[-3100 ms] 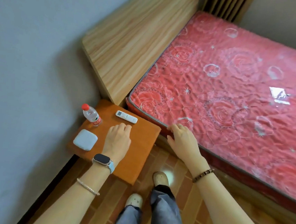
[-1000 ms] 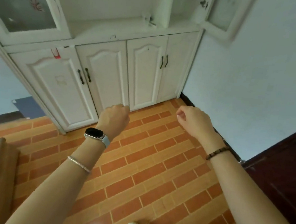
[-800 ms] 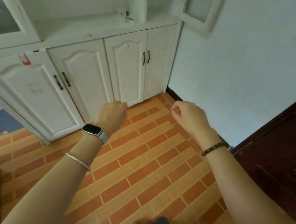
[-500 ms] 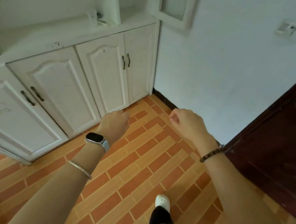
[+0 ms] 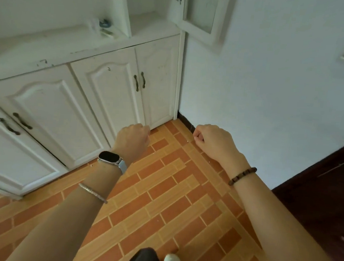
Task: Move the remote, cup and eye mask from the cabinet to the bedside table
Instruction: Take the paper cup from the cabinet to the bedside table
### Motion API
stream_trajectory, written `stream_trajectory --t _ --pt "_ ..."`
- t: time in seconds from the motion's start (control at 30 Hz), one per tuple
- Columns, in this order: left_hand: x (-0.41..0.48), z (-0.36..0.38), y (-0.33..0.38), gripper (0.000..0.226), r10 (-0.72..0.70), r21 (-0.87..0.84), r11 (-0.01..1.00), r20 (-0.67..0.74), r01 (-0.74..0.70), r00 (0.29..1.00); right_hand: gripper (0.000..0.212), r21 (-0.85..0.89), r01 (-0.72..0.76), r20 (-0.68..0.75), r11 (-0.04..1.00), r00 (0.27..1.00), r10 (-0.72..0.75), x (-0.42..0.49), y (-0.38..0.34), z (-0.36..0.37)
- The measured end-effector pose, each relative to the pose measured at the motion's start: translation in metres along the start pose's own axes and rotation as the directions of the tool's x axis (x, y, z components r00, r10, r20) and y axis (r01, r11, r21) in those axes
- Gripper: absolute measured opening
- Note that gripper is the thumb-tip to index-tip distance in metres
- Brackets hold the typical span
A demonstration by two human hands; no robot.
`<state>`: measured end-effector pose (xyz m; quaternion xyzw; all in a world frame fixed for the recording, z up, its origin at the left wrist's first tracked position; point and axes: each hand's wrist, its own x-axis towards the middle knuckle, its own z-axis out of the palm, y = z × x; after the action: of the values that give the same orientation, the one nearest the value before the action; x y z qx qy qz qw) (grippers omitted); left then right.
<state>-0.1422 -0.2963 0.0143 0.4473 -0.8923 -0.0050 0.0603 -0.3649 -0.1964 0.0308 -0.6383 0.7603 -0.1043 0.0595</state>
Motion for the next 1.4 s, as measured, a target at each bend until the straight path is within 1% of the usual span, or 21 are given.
stream_trajectory --t 0.23,0.33,0.6,0.77,1.03,1.23,1.33,1.4 --pt "0.065 0.004 -0.024 0.022 -0.064 0.050 0.997 -0.027 0.065 0.998 0.020 -0.017 0.029 0.018 0.999 0.999 -0.028 0.070 0.036 -0.003" --pt "0.100 0.012 -0.037 0.021 -0.077 0.037 0.996 -0.050 0.079 0.996 0.020 -0.014 0.031 0.032 0.999 0.999 -0.031 0.107 0.048 -0.002" --pt "0.219 0.022 -0.077 0.022 -0.095 0.030 0.995 -0.074 0.097 0.993 0.021 -0.045 0.088 0.052 0.995 0.995 -0.086 0.236 0.057 -0.013" --pt "0.290 0.011 -0.102 0.021 -0.058 0.082 0.994 -0.101 0.067 0.993 0.021 -0.035 0.122 0.043 0.992 0.992 -0.120 0.311 0.060 -0.022" --pt "0.360 0.001 -0.129 0.020 -0.087 0.093 0.991 -0.120 0.098 0.989 0.020 0.009 0.172 0.034 0.985 0.984 -0.172 0.405 0.073 -0.025" --pt "0.410 0.016 -0.136 0.022 -0.148 0.058 0.986 -0.129 0.157 0.980 0.019 0.041 0.251 0.059 0.967 0.966 -0.253 0.479 0.090 -0.011" --pt "0.438 0.020 -0.138 0.022 -0.197 0.052 0.977 -0.139 0.206 0.971 0.019 0.058 0.301 0.085 0.952 0.949 -0.305 0.523 0.098 -0.006" --pt "0.460 0.020 -0.142 0.022 -0.233 0.061 0.968 -0.151 0.244 0.961 0.019 0.063 0.341 0.077 0.938 0.935 -0.345 0.555 0.103 -0.007"
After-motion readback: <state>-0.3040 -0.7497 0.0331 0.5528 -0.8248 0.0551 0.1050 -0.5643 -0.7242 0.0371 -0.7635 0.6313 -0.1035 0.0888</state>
